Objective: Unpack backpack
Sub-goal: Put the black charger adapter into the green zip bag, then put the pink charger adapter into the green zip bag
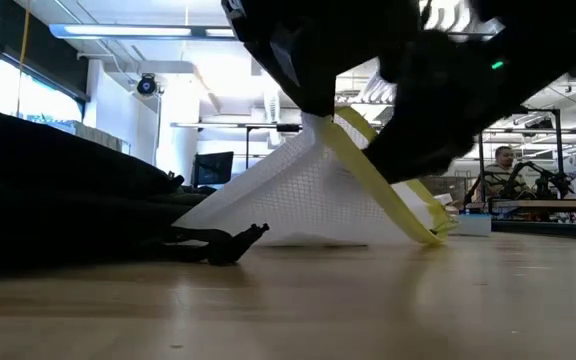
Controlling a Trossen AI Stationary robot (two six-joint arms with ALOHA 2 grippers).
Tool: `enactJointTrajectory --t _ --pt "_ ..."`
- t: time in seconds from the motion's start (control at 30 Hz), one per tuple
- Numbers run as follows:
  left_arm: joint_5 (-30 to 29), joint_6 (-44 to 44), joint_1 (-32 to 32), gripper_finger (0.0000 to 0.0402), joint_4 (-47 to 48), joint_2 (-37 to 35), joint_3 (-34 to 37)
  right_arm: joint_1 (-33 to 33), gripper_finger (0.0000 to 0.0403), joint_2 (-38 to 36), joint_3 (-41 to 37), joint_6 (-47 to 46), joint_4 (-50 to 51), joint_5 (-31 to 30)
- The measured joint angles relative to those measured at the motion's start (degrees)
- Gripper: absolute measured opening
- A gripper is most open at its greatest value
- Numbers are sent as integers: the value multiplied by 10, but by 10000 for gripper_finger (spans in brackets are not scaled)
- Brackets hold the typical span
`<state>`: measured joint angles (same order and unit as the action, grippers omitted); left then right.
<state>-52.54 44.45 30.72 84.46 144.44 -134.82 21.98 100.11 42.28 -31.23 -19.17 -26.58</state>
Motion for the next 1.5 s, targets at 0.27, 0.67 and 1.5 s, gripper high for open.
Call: enactJointTrajectory --t 0.27,0.67,1.5 --pt "-3 -20 -8 0 -8 0 0 -87 175 61 0 72 -118 11" --pt "6 -2 -6 0 0 0 0 -60 348 -44 1 73 142 151" --pt "174 -22 -12 0 -11 1 95 -235 300 -252 -1 289 256 2"
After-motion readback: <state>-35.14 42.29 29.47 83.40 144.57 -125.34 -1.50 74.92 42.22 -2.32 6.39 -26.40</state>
